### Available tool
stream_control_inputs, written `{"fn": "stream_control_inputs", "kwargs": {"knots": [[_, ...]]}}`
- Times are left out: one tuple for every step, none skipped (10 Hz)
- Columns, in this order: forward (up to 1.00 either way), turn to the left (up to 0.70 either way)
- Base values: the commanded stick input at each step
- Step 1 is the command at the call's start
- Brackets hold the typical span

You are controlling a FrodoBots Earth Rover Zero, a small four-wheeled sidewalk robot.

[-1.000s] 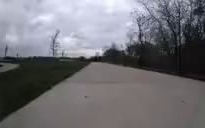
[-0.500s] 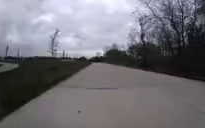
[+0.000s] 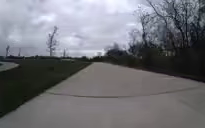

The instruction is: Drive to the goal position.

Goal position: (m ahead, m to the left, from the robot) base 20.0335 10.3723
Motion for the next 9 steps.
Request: {"fn": "stream_control_inputs", "kwargs": {"knots": [[1.00,0.13],[1.00,0.14],[1.00,0.00],[1.00,0.00],[1.00,0.00],[1.00,0.00],[1.00,0.00],[1.00,0.00],[1.00,0.00]]}}
